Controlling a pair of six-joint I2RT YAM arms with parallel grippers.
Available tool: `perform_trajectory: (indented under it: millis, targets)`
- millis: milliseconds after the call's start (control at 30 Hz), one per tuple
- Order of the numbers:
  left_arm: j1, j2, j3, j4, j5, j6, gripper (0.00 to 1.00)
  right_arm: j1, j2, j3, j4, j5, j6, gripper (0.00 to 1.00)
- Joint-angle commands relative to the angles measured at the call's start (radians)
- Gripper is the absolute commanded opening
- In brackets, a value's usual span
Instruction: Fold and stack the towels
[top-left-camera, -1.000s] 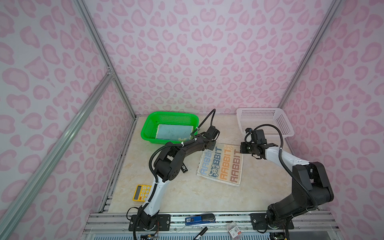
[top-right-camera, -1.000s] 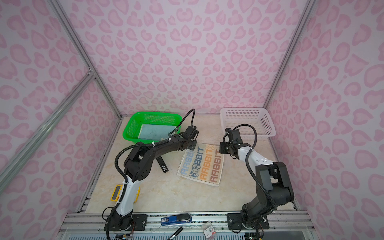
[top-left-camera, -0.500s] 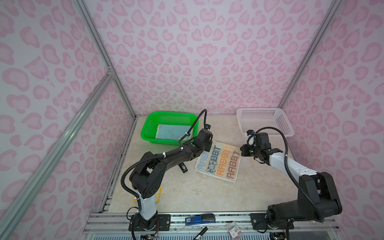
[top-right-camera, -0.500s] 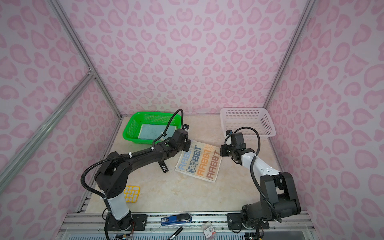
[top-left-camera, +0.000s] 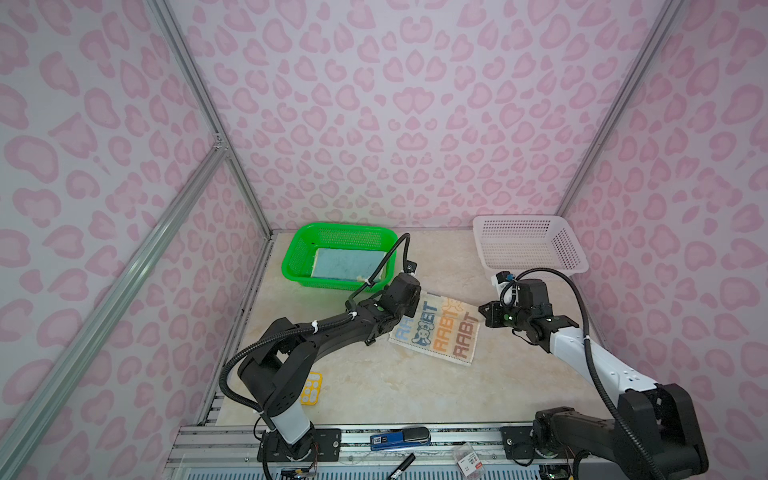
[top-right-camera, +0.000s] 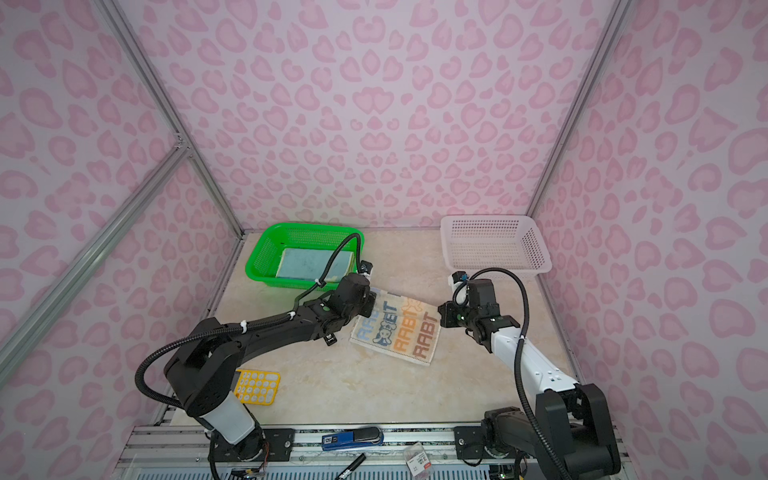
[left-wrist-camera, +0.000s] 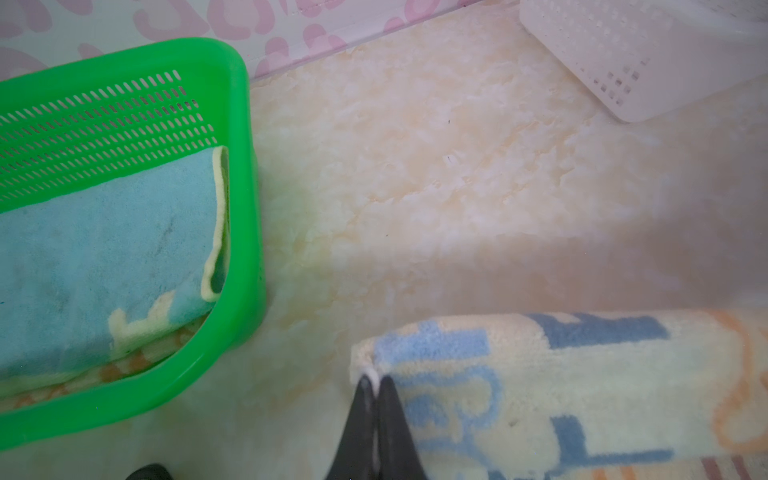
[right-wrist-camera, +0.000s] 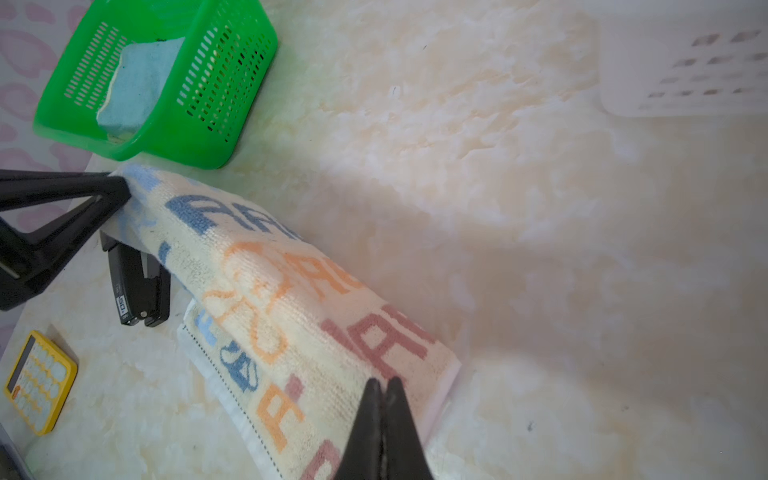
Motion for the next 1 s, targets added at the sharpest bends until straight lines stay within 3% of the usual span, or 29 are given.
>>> perform_trajectory:
  millis: [0,233,600,633,767,867,967]
  targets:
    - [-0.002,-0.039,-0.038,-0.001,-0.058,-0.021,0.02,0.021,-0.049,-0.033,-0.073,-0.019,0.018,0.0]
    - [-0.028,-0.096,-0.13,-0.043,-0.058,-0.068,0.02,0.143,-0.127,-0.091,-0.166,0.04,0.048,0.0]
    - [-0.069,-0.068,-0.223,-0.063,-0.037,-0.146,0.03,0.251,-0.094,-0.206,-0.101,0.088,0.141,0.0]
    - [-0.074,-0.063,-0.232,-0.059,-0.041,-0.15,0.07,0.26,-0.087,-0.211,-0.1,0.089,0.145,0.02]
    - [-0.088,-0.073,-0.252,-0.066,-0.065,-0.162,0.42,0.271,-0.091,-0.208,-0.132,0.073,0.147,0.19]
    - [-0.091,-0.125,-0.283,-0.064,-0.088,-0.164,0.56,0.272,-0.131,-0.199,-0.173,0.064,0.133,0.27]
    - [-0.091,-0.185,-0.3,-0.085,-0.109,-0.156,0.62,0.273,-0.183,-0.175,-0.234,0.075,0.125,0.32]
